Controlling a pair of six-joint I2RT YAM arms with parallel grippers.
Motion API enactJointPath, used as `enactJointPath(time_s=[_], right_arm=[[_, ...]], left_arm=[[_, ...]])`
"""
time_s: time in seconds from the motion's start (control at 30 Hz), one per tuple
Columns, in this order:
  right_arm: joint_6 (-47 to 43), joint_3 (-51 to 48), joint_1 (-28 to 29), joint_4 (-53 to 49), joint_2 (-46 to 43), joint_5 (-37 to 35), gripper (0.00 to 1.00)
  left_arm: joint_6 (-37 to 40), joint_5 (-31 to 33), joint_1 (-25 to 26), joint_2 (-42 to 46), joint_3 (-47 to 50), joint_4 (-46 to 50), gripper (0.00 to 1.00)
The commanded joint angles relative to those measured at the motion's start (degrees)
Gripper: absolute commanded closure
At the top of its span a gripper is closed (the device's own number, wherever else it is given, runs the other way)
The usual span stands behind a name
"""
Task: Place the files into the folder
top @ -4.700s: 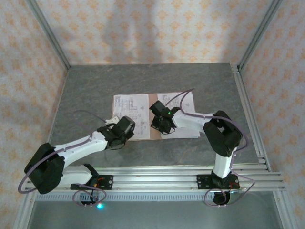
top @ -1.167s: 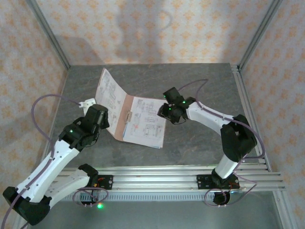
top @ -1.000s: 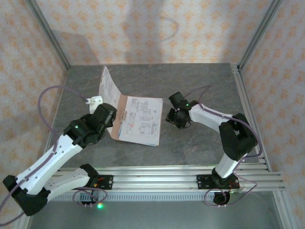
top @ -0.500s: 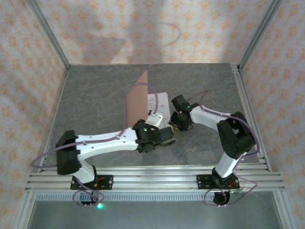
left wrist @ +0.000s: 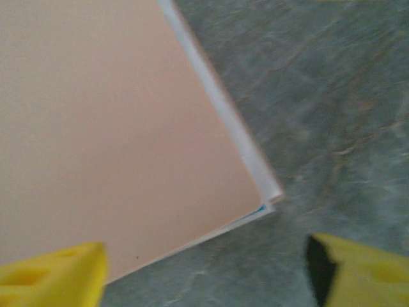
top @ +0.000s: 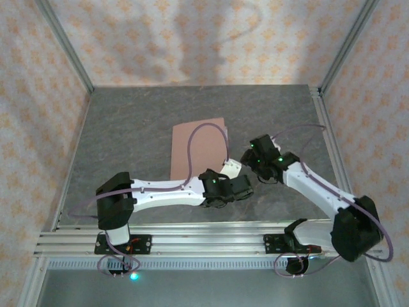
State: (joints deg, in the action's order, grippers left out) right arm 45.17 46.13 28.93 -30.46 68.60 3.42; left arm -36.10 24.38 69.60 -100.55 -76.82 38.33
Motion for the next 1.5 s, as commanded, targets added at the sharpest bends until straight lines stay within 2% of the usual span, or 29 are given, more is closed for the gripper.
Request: enactJointPath(time_s=[0.0,0.07,0.17,0.23,0.27,0.37,0.4,0.47,0.53,0.6,0.63,0.7,0.8,0.83,0.87,0.93,1.03,1.1,1.2,1.33,1.43,1.47], right_arm=[[-2.43,-0.46,-0.07,-2.74,-5.78,-6.68,0.00],[-4.51,-0.18,-0.03,-3.05,-9.39,-7.96,0.00],[-9.09,-0.07,-0.07,-2.38,-16.35,-10.39,0.01],[-10.79,0.44,-0.09,-4.31,-22.08,-16.43,0.01],[-11.02,0.64,-0.09,-5.43,-24.76,-20.60,0.01],[-12.22,-0.39,-0.08,-6.64,-30.43,-36.24,0.01],[-16.98,-3.00,-0.03,-2.05,-31.95,-39.69,0.00],[-27.87,-10.51,-0.19,10.36,-34.63,-42.13,0.00],[-36.24,-19.32,-0.17,24.82,-36.06,-45.77,0.00],[-42.50,-26.66,-0.26,37.04,-35.51,-46.02,0.00],[-43.88,-29.82,-0.78,42.65,-34.26,-46.05,0.00],[-45.29,-33.01,-3.44,48.77,-30.94,-43.29,0.00],[-42.87,-32.42,-9.69,50.70,-24.14,-37.84,0.00],[-41.74,-32.33,-12.62,52.37,-21.26,-34.65,0.00],[-40.39,-32.33,-14.82,54.04,-18.56,-32.51,0.00],[-38.83,-31.70,-19.00,57.63,-11.48,-28.53,0.00],[-41.70,-29.34,-20.96,63.54,-2.86,-23.11,0.00],[-42.44,-28.76,-22.24,70.04,2.47,-18.87,0.00],[-46.01,-24.59,-23.79,68.68,7.23,-15.03,0.00],[-44.28,-27.06,-27.45,79.35,13.71,-12.93,0.00],[-44.18,-29.35,-28.08,90.04,19.18,-12.51,0.00],[-44.28,-28.71,-28.05,87.58,18.32,-11.92,0.01]], left_arm=[[-0.27,-7.19,-1.99,8.79,4.32,-8.86,0.00],[-1.32,-11.04,-4.80,15.32,8.71,-12.94,0.01],[-3.04,-12.85,-9.55,26.05,14.86,-16.58,0.00],[-4.80,-12.60,-14.13,32.09,17.71,-15.55,0.01],[-5.34,-11.28,-16.57,35.00,18.22,-13.53,0.00],[-7.93,0.20,-24.14,41.19,18.66,-1.57,0.00],[-8.02,4.10,-26.97,42.59,19.34,1.67,0.00],[-1.40,7.05,-32.32,45.45,23.15,1.68,0.00],[9.45,9.09,-36.67,49.18,30.54,-6.14,0.00],[17.00,15.78,-38.37,52.81,38.80,-15.01,0.00],[20.53,19.23,-39.24,54.34,42.22,-19.19,0.00],[24.35,19.01,-42.58,56.25,47.06,-23.86,0.00],[23.95,11.31,-51.07,56.66,52.08,-30.41,0.00],[23.72,8.99,-53.56,56.11,51.33,-29.80,0.00],[24.36,8.54,-54.68,55.22,51.91,-32.04,0.00],[26.19,5.70,-58.02,51.84,53.23,-38.60,0.00],[26.51,-0.19,-63.42,43.30,53.60,-45.36,0.00],[26.52,-1.43,-65.19,38.07,53.80,-49.82,0.00],[27.51,-2.40,-65.92,32.69,52.43,-54.27,0.00],[27.95,-4.91,-65.92,28.06,53.61,-67.53,0.00],[31.15,-7.58,-65.91,25.49,52.74,-70.66,0.00],[32.03,-7.95,-65.92,25.47,53.46,-72.61,0.00]])
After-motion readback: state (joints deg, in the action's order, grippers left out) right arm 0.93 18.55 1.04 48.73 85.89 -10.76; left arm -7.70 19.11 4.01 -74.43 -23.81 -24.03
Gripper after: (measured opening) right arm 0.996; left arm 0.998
